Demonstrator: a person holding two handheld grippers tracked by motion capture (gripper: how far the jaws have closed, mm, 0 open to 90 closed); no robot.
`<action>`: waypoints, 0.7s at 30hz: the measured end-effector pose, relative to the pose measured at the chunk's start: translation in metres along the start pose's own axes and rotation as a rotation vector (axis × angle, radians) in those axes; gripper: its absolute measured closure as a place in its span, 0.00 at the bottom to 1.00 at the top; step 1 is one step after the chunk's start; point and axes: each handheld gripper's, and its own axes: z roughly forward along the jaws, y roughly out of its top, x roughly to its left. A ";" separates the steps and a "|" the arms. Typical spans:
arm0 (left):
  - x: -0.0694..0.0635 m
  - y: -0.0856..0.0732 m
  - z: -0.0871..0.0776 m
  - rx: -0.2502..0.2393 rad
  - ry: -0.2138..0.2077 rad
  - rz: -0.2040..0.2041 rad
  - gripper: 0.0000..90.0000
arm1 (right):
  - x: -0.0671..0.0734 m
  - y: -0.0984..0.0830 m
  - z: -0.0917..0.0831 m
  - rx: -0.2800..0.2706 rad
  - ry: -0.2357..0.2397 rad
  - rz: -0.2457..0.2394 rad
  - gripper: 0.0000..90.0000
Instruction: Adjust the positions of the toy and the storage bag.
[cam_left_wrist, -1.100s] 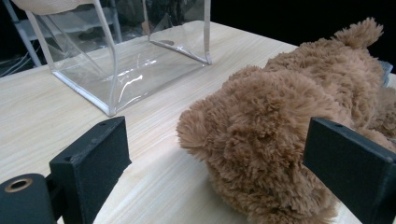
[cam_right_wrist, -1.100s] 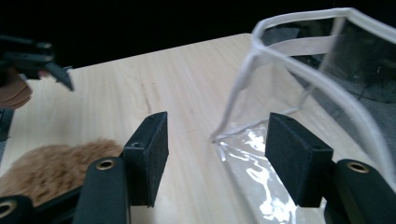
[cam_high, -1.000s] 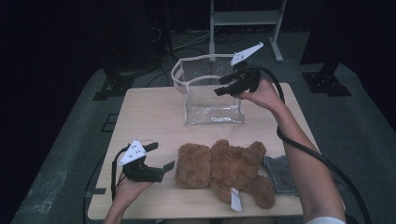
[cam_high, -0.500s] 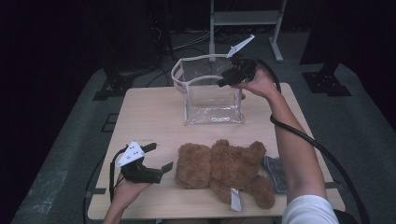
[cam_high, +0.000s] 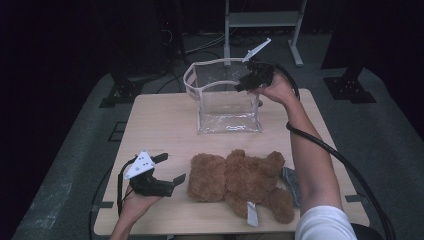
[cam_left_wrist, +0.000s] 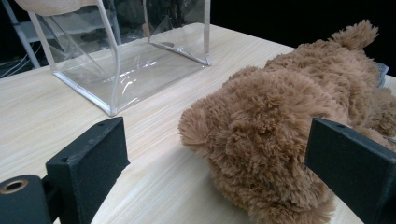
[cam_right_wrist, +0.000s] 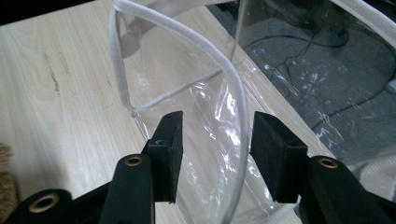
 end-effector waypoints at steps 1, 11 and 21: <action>0.000 0.000 0.000 0.003 -0.001 0.002 0.05 | 0.000 -0.001 -0.001 -0.004 0.003 0.006 0.60; 0.000 -0.001 0.002 0.008 -0.005 0.003 0.05 | -0.004 -0.014 0.003 0.025 -0.003 0.033 0.84; 0.000 -0.001 0.002 0.010 -0.007 0.001 0.05 | 0.001 -0.020 -0.004 0.030 0.034 -0.007 0.97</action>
